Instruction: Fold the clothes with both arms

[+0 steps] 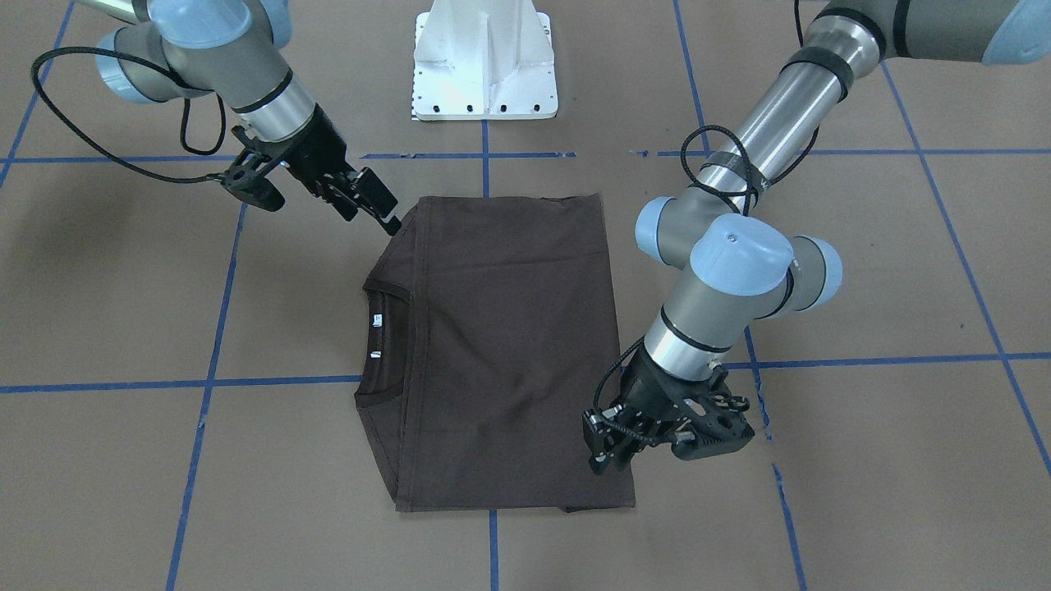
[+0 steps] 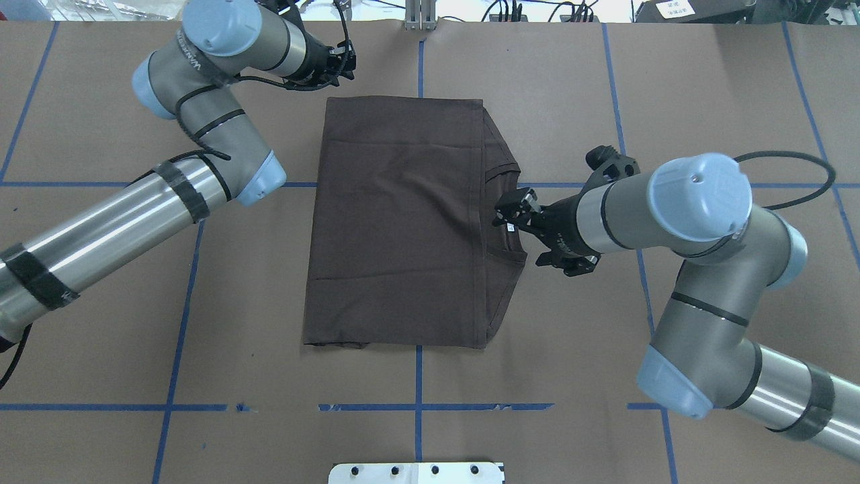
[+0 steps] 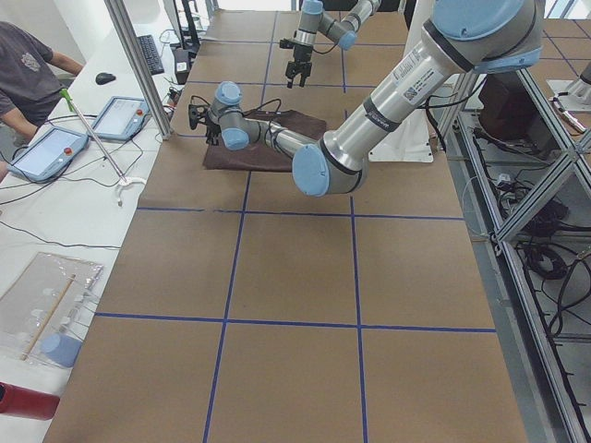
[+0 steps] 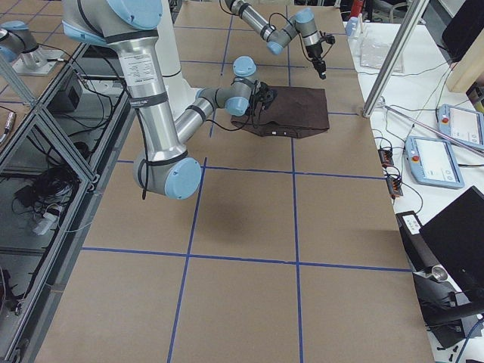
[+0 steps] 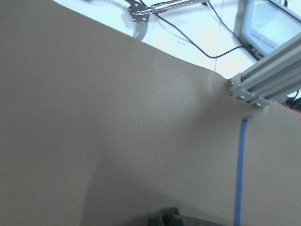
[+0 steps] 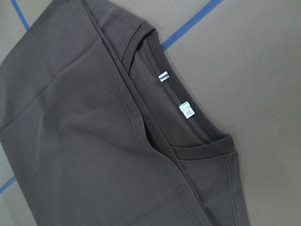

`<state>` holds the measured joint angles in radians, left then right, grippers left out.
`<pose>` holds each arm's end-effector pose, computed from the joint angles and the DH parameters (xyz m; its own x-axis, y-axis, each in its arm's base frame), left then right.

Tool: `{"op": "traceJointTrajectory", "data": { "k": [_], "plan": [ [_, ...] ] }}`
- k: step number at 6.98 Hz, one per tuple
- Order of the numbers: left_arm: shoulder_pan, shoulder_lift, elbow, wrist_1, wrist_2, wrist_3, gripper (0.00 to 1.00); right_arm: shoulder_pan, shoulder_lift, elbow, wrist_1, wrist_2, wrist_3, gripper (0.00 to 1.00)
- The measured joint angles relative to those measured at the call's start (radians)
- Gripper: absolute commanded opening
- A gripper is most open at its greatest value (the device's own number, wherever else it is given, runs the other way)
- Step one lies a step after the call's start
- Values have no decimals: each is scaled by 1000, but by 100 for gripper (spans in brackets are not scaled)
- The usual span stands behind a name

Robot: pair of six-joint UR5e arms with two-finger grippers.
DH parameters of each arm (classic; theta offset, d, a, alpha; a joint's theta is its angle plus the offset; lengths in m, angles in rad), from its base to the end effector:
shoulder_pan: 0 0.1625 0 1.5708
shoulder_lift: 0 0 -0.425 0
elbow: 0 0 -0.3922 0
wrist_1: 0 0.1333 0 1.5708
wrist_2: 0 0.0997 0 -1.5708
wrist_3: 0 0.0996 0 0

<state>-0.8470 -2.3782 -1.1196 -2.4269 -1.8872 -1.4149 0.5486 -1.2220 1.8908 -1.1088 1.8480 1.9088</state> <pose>0.4520 -0.6659 0.2594 0.3101 -0.1281 -0.9420 0.4768 0.8782 0.0376 -0.4414 -0.3940 0.2693 0.2466 0.5245 0.8149 -0.3944 0.8224 -0.4100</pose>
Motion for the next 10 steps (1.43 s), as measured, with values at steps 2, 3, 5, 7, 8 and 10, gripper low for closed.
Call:
{"op": "traceJointTrajectory", "data": {
  "k": [2, 3, 5, 7, 8, 10],
  "plan": [
    [2, 132, -184, 3, -47, -2, 50, -94, 77, -57, -116, -66, 45, 79],
    [3, 148, -203, 4, -53, -2, 49, -132, 107, -85, -158, -94, 84, 75],
    [3, 155, -211, 5, -56, -5, 50, -186, 125, -118, -186, -139, 141, 73],
    [5, 155, -212, 0, -56, -42, 50, -204, 128, -115, -255, -141, 149, 73],
    [7, 155, -212, 0, -56, -56, 50, -209, 127, -111, -282, -141, 150, 64],
    [11, 155, -212, 2, -56, -65, 50, -225, 125, -114, -296, -144, 151, 44]
  ]
}}
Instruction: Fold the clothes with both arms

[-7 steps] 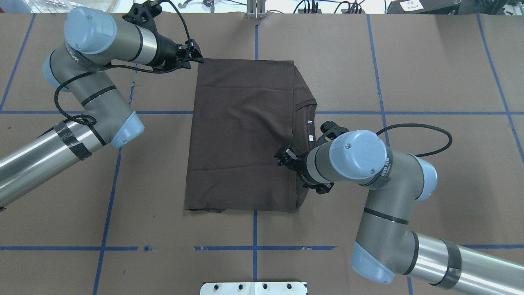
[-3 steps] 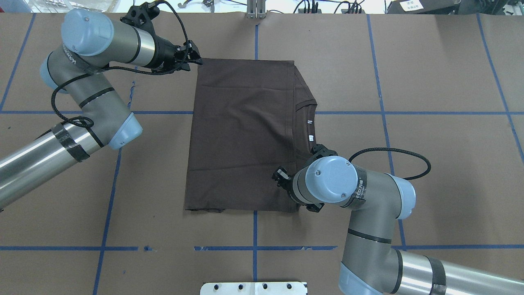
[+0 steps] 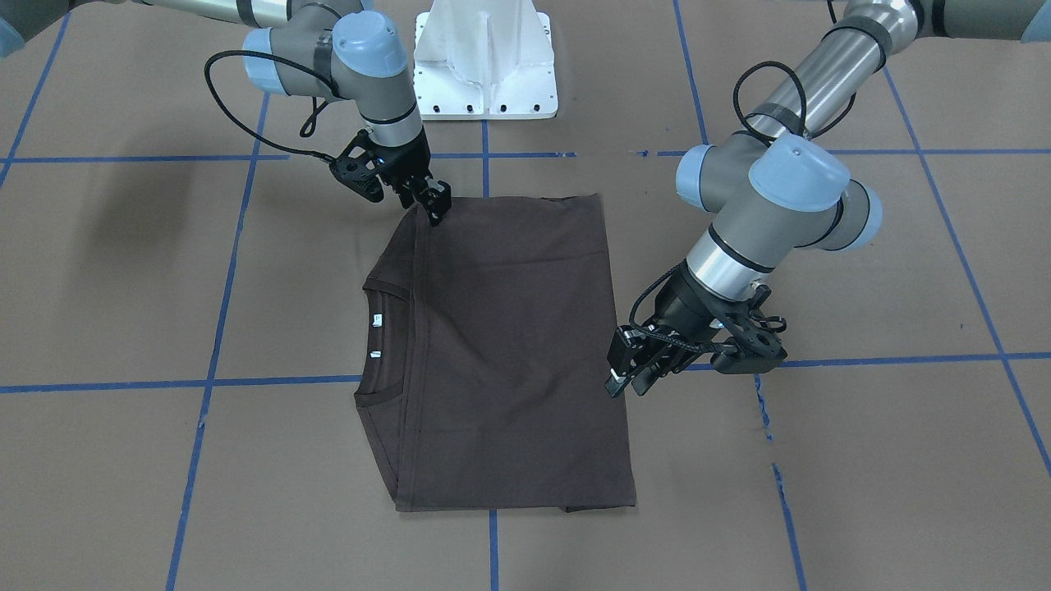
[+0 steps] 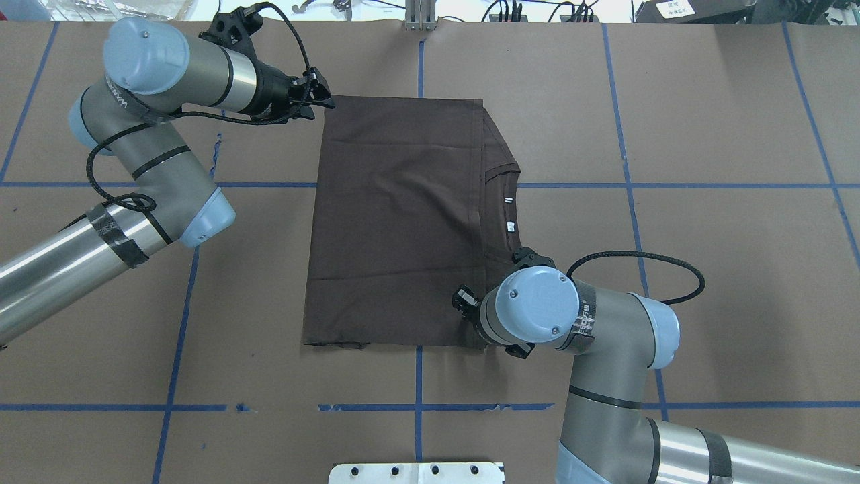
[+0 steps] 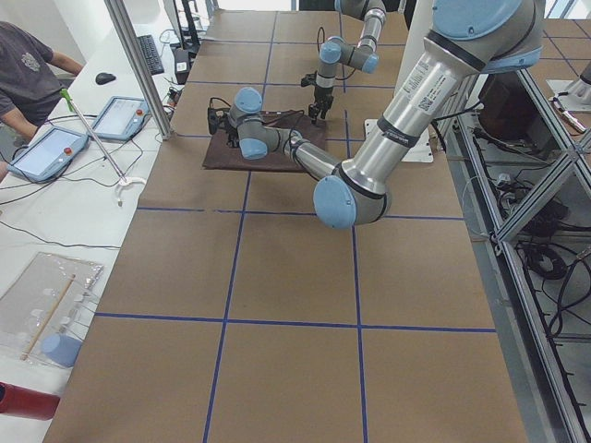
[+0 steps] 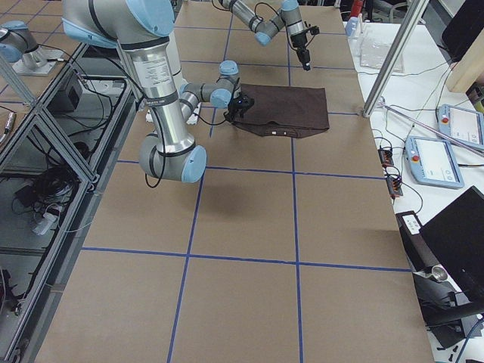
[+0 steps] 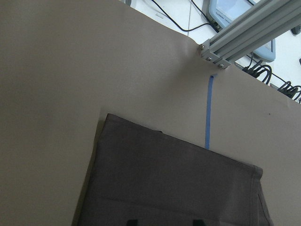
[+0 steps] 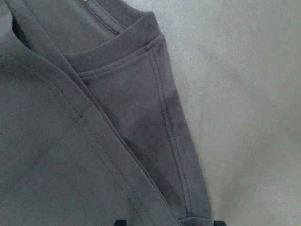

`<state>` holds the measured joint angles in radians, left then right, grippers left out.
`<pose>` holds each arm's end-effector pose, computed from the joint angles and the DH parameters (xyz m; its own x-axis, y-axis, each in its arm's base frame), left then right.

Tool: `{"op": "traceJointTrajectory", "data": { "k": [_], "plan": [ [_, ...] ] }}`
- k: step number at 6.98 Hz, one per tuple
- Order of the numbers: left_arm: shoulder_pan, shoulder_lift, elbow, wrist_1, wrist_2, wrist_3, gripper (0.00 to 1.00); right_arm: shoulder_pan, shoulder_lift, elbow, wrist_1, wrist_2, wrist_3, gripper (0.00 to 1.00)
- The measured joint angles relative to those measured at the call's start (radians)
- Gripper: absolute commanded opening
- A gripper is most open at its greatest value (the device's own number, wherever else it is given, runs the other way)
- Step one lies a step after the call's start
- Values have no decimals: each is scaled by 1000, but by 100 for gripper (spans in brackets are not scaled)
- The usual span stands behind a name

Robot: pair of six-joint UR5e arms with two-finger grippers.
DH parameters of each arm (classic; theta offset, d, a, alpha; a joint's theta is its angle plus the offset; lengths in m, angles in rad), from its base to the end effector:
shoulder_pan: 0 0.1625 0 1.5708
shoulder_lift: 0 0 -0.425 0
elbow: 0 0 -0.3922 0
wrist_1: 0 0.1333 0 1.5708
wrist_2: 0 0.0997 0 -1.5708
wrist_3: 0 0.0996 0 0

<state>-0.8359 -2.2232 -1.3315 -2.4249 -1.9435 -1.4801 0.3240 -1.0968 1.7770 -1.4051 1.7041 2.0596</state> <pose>0.4212 -0.6108 0.2754 0.2411 -0.1410 -0.9602 0.4379 0.8987 -0.0220 -0.5674 -0.3172 0.2848 0.4511 0.6424 0.6195 -0.4905 0.7584 -0.4293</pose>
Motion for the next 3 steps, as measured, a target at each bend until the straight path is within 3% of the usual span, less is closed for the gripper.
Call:
{"op": "traceJointTrajectory", "data": {
  "k": [2, 3],
  "plan": [
    [2, 0, 0, 2, 0, -3, 50, -4, -2, -1, -3, -1, 0, 0],
    [3, 0, -1, 3, 0, -3, 50, -4, -4, 1, -3, 0, 1, 0]
  ]
}}
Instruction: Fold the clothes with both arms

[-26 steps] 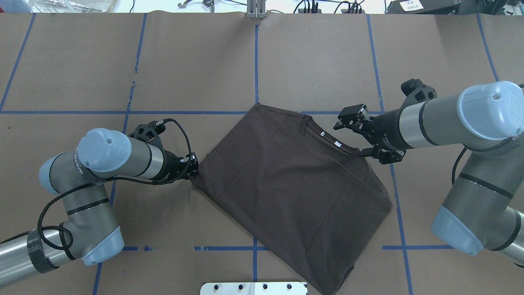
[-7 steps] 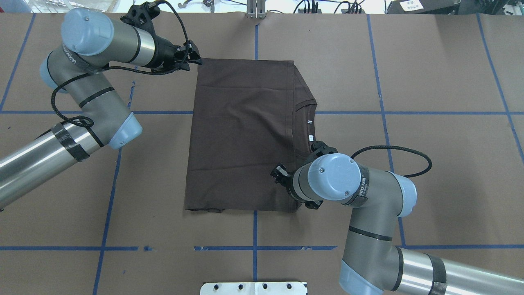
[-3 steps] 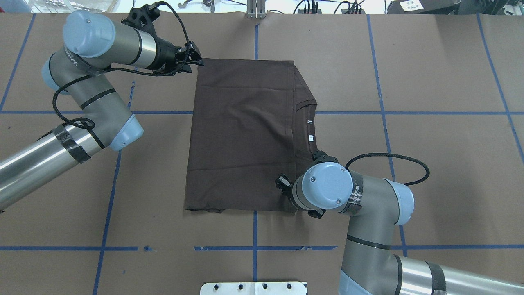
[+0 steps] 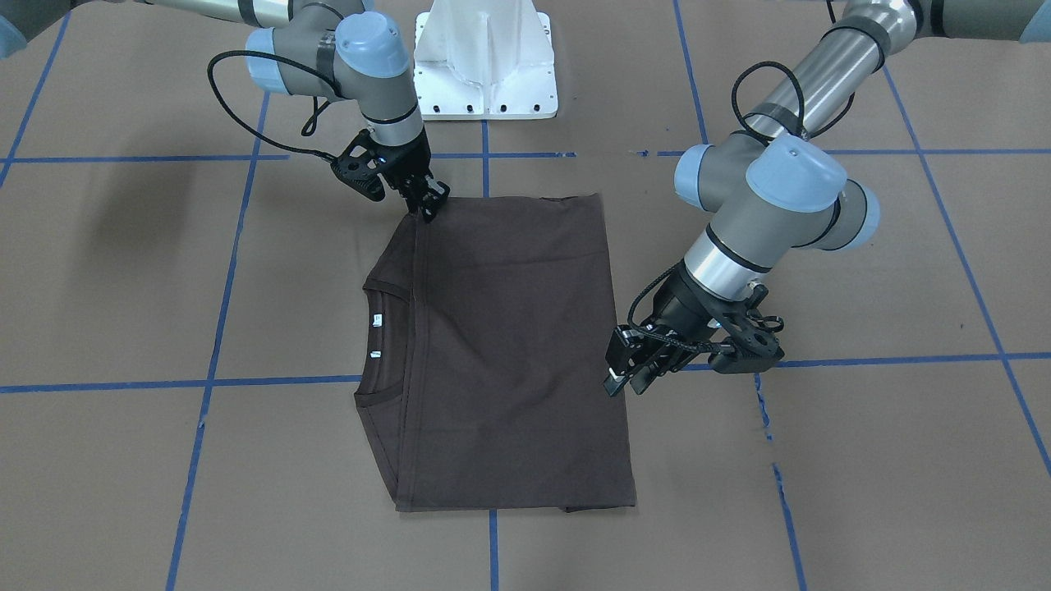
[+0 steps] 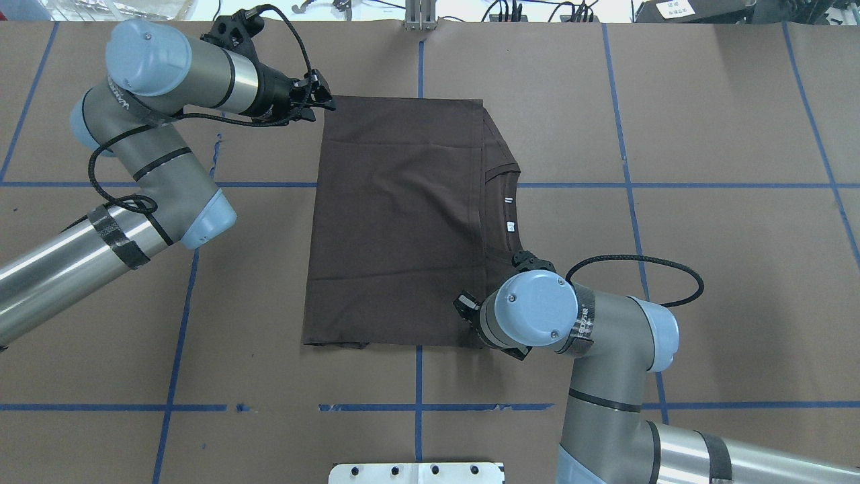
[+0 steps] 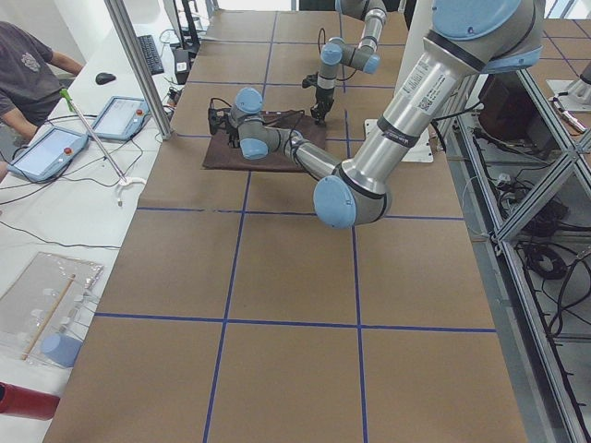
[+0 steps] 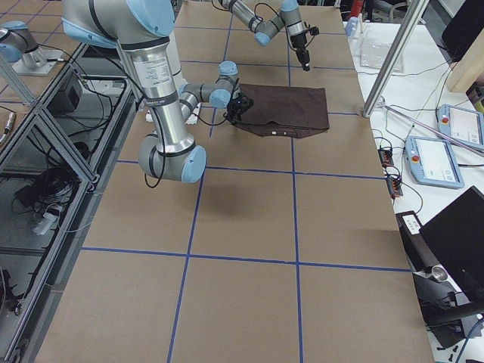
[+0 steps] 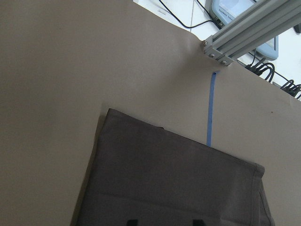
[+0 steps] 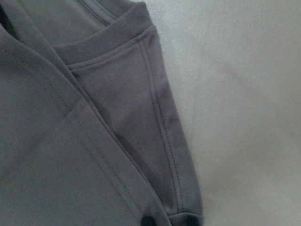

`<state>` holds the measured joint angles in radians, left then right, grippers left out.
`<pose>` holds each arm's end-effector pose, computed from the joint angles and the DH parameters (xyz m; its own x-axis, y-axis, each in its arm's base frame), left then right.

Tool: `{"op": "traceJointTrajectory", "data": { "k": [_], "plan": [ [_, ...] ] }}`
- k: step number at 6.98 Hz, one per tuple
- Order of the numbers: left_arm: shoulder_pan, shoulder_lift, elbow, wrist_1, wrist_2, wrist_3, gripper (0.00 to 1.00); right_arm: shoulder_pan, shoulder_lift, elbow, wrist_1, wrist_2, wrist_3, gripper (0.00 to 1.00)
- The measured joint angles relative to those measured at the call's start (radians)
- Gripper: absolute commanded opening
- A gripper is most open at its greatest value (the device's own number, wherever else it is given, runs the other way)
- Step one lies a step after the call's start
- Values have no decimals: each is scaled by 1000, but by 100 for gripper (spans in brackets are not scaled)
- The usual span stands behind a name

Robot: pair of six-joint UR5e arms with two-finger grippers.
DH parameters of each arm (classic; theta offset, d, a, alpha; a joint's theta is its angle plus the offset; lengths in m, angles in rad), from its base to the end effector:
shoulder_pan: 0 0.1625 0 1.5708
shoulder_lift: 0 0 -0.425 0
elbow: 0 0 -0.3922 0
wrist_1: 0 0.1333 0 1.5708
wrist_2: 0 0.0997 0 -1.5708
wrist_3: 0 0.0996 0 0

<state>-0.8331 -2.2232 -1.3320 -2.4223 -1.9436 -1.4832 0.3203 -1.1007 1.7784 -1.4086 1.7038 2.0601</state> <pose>0.4230 -0.6096 0.2754 0.2415 -0.1446 -0.9596 0.4361 0.8995 -0.0258 -0.5678 -0.3149 0.2872 0.4566 0.6423 0.6156 -0.4905 0.7590 -0.4281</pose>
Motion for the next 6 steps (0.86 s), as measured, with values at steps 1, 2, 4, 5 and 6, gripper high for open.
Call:
{"op": "traceJointTrajectory", "data": {
  "k": [1, 2, 4, 5, 6],
  "plan": [
    [0, 0, -1, 0, 0, 0, 50, 0, -3, 2, 0, 0, 0, 0],
    [0, -1, -2, 1, 0, 0, 50, 0, -4, 3, 0, 0, 0, 0],
    [0, -1, -4, 2, -1, -6, 50, 1, -5, 12, -1, 2, 0, 28],
    [0, -1, -4, 2, -1, -8, 50, 1, -6, 16, -1, 2, 0, 43],
    [0, -1, -4, 3, -1, -9, 50, 1, -6, 18, -1, 2, 0, 53]
  ]
}}
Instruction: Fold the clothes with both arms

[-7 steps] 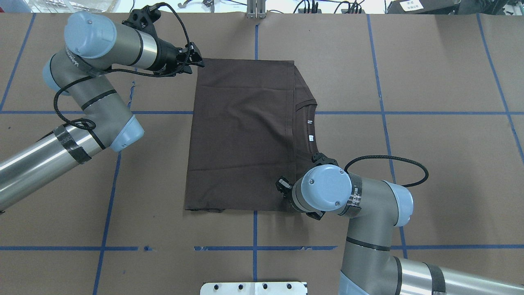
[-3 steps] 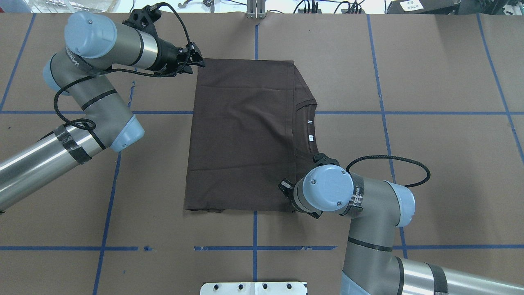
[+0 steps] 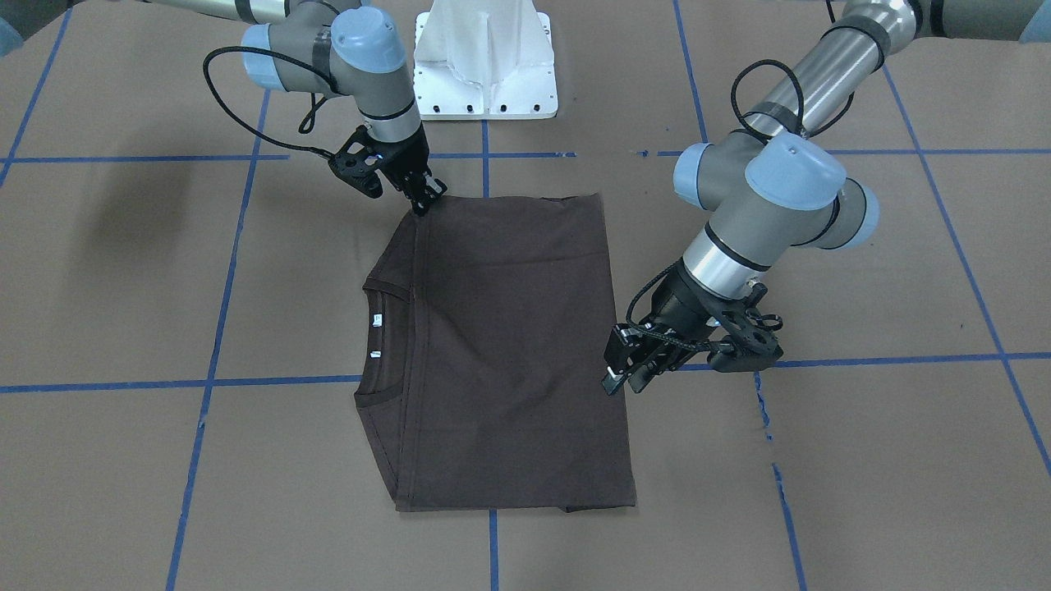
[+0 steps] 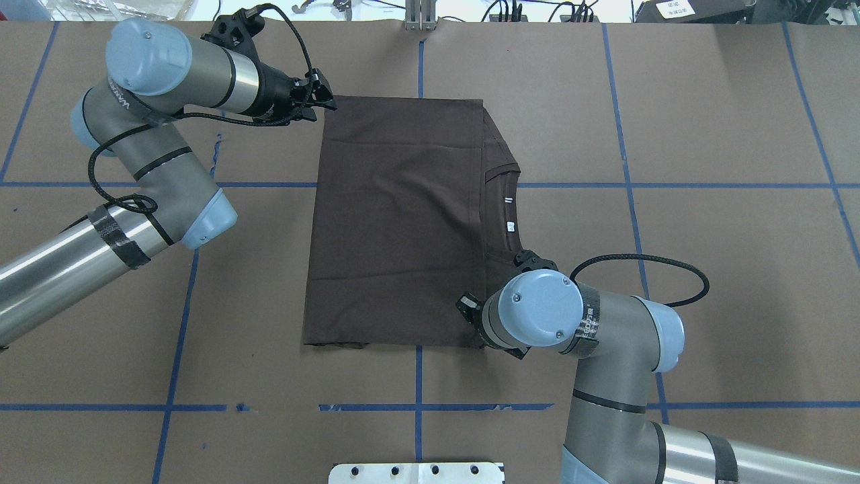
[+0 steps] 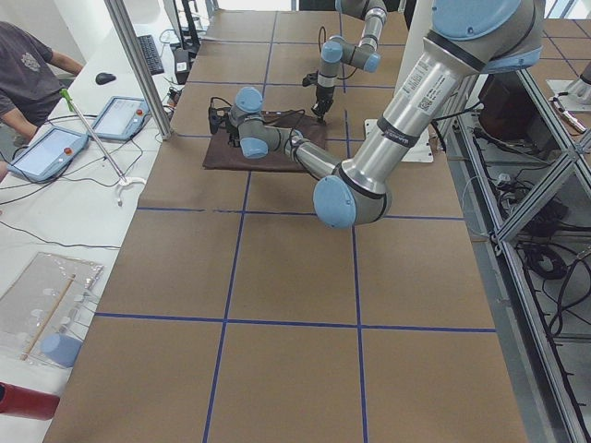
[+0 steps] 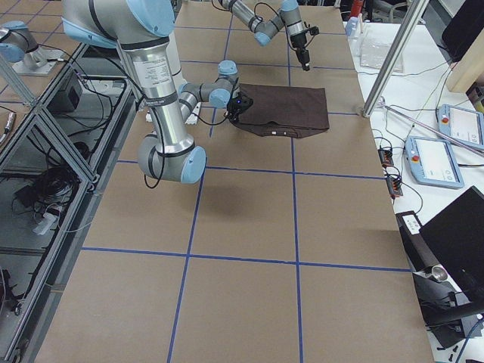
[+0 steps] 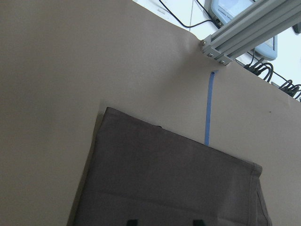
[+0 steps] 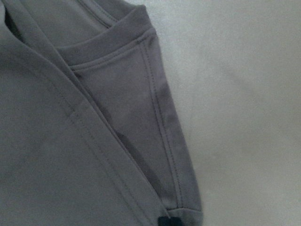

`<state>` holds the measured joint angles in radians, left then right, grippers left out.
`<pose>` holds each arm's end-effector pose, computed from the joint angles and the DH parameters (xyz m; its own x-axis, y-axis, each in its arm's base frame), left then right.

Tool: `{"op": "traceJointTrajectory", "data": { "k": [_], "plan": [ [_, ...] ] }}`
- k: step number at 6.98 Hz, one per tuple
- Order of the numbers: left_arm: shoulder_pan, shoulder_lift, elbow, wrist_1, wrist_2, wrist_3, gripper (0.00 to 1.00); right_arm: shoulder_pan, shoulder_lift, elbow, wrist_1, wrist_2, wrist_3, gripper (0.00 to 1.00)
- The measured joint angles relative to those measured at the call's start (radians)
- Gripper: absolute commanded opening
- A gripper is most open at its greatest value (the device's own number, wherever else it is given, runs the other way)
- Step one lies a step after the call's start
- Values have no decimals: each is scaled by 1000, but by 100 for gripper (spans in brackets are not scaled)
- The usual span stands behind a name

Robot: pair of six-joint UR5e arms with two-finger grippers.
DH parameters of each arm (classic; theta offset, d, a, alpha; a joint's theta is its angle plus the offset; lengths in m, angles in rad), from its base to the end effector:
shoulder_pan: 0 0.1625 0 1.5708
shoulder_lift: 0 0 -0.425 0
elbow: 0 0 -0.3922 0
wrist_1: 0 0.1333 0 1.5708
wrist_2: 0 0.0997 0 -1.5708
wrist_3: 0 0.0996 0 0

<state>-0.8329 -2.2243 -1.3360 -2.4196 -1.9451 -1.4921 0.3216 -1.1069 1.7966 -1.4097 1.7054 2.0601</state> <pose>0.4227 -0.6090 0.2730 0.2360 -0.1508 -0.9600 0.4367 0.8990 -0.0338 -0.5623 -0.3138 0.2832 0.4499 0.6408 0.6220 -0.4860 0.7600 -0.4315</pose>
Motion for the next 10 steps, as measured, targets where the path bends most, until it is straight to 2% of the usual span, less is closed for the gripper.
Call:
{"op": "traceJointTrajectory", "data": {
  "k": [5, 6, 7, 10],
  "plan": [
    [0, 0, 0, -1, 0, -12, 50, -12, -1, -9, -2, -6, 0, 54],
    [0, 0, 0, -1, 1, -13, 50, -13, -1, -10, -2, -6, 0, 25],
    [0, 0, 0, 0, 1, -14, 50, -14, 0, -10, -2, -6, 0, 0],
    [0, 0, 0, -1, 1, -14, 50, -13, 2, -11, -2, -5, 0, 0]
  ]
}}
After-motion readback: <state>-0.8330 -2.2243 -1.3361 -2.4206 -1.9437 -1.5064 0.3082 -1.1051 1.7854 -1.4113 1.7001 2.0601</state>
